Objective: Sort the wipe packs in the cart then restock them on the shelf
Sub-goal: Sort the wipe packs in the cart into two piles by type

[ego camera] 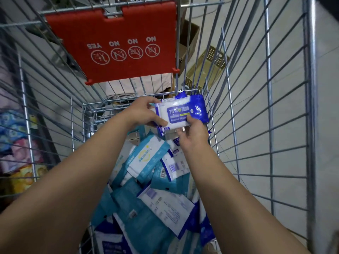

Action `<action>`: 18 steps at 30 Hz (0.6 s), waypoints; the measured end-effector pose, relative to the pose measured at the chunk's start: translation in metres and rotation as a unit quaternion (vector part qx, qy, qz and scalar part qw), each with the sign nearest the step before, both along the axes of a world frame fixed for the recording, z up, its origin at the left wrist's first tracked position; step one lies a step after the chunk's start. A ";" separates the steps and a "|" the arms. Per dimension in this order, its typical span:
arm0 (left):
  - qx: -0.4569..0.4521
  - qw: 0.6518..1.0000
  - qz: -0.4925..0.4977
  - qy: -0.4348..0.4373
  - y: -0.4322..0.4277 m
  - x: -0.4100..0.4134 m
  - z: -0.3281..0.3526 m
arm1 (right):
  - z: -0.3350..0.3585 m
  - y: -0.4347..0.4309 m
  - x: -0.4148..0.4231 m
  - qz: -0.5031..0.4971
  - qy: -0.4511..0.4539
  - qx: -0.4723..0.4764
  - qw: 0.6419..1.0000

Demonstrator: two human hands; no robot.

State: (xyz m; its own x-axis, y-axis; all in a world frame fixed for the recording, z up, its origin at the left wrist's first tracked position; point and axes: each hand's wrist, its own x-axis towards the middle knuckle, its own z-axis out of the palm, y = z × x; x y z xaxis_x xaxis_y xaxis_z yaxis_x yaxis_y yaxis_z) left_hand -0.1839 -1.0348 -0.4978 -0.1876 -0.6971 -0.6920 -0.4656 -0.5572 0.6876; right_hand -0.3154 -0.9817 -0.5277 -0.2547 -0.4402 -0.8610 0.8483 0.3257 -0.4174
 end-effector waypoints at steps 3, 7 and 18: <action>-0.067 0.995 0.072 0.004 0.002 -0.010 -0.010 | 0.004 -0.008 -0.010 0.034 0.094 -0.021 0.995; -0.115 0.971 0.210 0.026 0.006 -0.027 -0.023 | -0.004 -0.007 -0.018 0.189 0.238 0.001 0.953; -0.129 0.973 0.004 -0.191 0.044 -0.030 -0.049 | -0.024 0.038 -0.010 0.439 0.552 0.121 0.698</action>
State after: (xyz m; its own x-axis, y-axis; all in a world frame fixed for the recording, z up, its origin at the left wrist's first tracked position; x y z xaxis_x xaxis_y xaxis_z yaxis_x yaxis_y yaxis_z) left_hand -0.2135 -0.9907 -0.5467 0.0545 -0.8571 -0.5122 -0.7112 -0.3934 0.5826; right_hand -0.3258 -0.9438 -0.5522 -0.5458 -0.7196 -0.4292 -0.5193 0.6925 -0.5008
